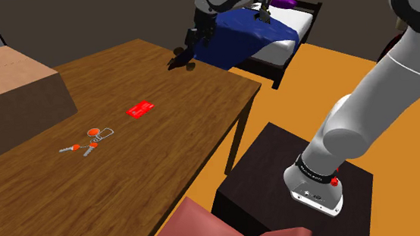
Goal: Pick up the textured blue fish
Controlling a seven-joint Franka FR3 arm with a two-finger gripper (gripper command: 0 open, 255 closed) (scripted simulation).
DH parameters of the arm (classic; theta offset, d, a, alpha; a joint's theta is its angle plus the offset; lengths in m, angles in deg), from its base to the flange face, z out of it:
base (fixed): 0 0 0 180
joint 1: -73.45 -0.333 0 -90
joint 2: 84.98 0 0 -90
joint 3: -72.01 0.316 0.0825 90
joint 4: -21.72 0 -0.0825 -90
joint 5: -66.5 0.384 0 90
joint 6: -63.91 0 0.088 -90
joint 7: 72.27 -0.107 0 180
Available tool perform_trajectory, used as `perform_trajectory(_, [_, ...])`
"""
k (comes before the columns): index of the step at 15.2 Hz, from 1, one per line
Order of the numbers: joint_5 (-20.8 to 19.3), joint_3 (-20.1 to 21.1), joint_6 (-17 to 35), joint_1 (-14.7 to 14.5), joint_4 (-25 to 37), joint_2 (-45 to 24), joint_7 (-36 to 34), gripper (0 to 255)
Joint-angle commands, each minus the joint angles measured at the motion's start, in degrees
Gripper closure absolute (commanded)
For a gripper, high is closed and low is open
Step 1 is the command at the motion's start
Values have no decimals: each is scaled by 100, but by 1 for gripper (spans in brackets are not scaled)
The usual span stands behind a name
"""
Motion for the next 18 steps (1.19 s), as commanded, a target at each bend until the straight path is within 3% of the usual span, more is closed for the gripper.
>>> perform_trajectory(1, [-126,-8,130,24,353,-422,31,0])
perform_trajectory(11, [-694,-72,263,-13,2578,-2509,84,0])
perform_trajectory(18, [-751,-95,743,-18,2223,-2638,-4,0])
